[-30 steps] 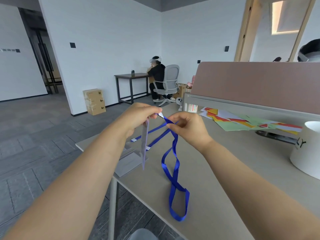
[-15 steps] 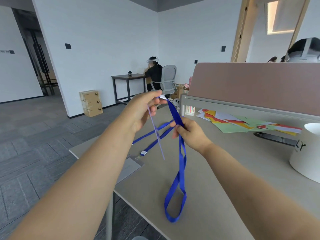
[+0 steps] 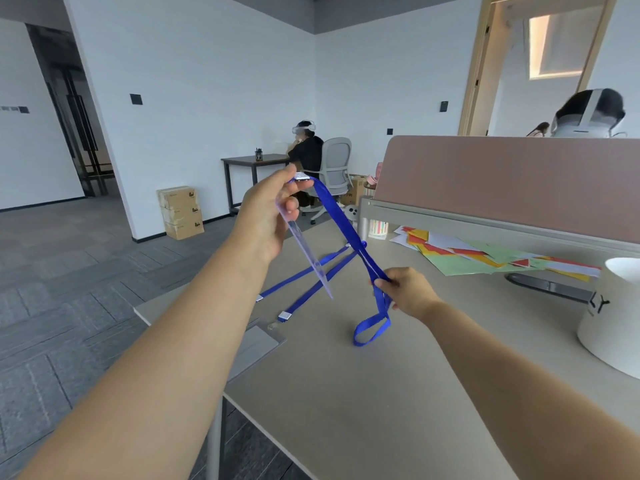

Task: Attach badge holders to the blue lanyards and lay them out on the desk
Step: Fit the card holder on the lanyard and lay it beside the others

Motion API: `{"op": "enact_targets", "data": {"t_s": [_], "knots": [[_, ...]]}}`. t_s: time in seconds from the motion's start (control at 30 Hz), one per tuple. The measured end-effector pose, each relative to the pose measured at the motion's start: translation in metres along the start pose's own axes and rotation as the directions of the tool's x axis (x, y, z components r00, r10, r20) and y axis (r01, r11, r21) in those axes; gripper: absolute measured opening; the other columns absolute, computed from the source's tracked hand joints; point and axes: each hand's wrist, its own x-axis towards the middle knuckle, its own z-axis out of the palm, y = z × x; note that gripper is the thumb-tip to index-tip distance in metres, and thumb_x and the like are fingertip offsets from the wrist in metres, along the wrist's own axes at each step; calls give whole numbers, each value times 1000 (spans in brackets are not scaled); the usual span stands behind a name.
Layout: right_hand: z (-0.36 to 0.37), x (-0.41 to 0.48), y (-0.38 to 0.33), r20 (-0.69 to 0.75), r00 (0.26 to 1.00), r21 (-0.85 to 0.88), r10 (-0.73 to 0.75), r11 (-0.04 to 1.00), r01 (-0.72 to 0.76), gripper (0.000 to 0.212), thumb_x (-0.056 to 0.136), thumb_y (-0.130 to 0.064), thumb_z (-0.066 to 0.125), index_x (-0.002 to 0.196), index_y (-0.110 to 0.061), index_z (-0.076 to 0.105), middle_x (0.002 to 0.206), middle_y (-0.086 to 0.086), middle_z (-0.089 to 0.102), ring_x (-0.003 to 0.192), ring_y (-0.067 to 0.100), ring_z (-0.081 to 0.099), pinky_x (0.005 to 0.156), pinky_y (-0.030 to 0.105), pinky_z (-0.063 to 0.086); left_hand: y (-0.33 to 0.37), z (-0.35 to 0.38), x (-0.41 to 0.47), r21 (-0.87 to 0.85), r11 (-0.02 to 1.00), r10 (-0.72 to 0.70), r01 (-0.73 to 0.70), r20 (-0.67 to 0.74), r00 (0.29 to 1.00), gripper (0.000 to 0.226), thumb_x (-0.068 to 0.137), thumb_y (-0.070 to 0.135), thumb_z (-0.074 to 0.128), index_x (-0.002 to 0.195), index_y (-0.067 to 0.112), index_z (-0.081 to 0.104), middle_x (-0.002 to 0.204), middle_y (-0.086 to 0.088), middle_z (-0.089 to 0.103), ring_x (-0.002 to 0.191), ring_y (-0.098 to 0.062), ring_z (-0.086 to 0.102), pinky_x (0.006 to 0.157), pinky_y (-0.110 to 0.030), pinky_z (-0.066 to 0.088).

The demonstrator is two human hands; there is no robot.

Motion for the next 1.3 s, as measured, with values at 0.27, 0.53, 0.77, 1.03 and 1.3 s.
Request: {"op": "enact_targets", "data": {"t_s": [0.27,0.53,0.77,1.03,1.3], "knots": [[-4,-6,41,-84,992,-35,93,995,-96,19,85,-25,65,73,-10,68,71,6,65,59,19,55,60,26,47,-9,-2,4,-74,997,12,-19,-93,996,25,89,23,54,64,20,53,61,7,70,37,-2,36,51,-15,31],[-12,-8,77,-239,930,153,281,956,-249,25,86,-25,62,67,-10,67,58,1,58,58,19,48,51,26,36,-13,-14,11,-145,988,31,-59,-184,982,20,90,22,51,70,22,50,54,10,67,35,-2,34,44,-12,29],[-29,-10,85,-175,839,598,516,733,-325,31,85,-42,61,72,-15,68,56,2,40,47,17,28,40,21,25,-27,-37,22,-226,972,-10,-70,-334,943,24,89,24,50,66,24,47,52,10,68,29,-2,31,38,-12,28],[-35,-7,92,-23,813,866,582,418,-275,16,90,-22,58,80,-10,63,69,1,54,31,5,50,34,11,41,-53,-46,34,-226,974,-85,-21,-452,888,28,88,27,51,61,26,46,68,11,69,40,-2,33,50,-16,32],[-45,-14,103,-88,797,975,598,217,-55,17,82,11,58,77,-5,55,80,12,62,46,10,67,53,18,57,-68,-41,41,-223,974,-133,33,-452,882,31,89,28,50,59,24,42,86,7,65,49,-4,34,45,-15,37]]}}
